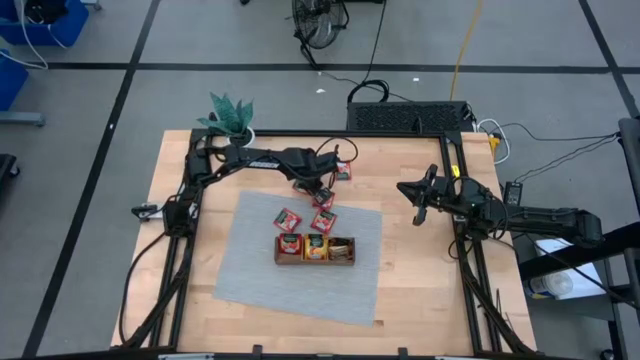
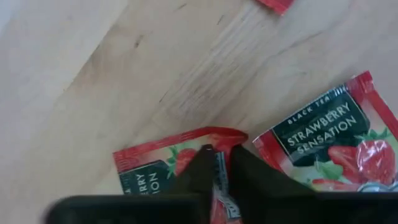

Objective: Pick & Place Tea
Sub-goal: Put the red tea bag into the left compartment of the wood organizer

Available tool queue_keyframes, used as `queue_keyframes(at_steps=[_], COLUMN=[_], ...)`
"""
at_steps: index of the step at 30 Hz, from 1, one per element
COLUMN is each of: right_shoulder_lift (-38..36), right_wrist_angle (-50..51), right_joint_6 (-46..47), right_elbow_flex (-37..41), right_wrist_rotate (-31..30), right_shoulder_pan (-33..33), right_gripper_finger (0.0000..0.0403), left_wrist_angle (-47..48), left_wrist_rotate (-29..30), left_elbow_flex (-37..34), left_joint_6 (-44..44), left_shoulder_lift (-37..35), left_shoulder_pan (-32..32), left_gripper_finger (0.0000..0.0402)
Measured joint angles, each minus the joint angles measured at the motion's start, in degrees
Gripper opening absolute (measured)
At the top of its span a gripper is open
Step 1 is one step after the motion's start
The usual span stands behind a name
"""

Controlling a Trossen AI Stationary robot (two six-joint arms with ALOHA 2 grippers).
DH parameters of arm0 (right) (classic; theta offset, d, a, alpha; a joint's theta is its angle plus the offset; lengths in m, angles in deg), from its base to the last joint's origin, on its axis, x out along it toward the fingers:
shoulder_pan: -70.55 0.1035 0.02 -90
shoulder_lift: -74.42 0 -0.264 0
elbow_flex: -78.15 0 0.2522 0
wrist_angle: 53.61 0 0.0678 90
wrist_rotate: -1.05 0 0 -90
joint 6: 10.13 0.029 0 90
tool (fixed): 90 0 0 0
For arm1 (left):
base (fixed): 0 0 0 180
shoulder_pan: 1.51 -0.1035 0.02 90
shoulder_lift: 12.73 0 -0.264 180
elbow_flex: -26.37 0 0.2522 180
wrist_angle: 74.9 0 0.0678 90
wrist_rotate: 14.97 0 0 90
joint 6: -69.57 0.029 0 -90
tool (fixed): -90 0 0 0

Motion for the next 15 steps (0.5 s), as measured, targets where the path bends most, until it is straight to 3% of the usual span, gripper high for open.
queue_keyframes(at_steps=[2,7,10,15], right_shoulder_lift=[0.0,0.0,0.0,0.0], right_wrist_angle=[0.0,0.0,0.0,0.0], right_joint_6=[0.0,0.0,0.0,0.0], right_elbow_flex=[0.0,0.0,0.0,0.0], right_wrist_rotate=[0.0,0.0,0.0,0.0], right_shoulder_pan=[0.0,0.0,0.0,0.0], right_gripper_finger=[0.0013,0.0013,0.0013,0.0013], left_wrist_angle=[0.1,2.5,7.2,16.5], left_wrist_rotate=[-0.1,1.3,7.4,23.6], left_elbow_flex=[0.0,-0.1,-0.4,0.3], left_joint_6=[1.6,5.8,7.3,7.1], left_shoulder_lift=[0.0,-0.9,-3.2,-10.6], left_shoulder_pan=[0.1,1.4,3.9,12.0], left_gripper_finger=[0.0018,0.0015,0.0010,0.0010])
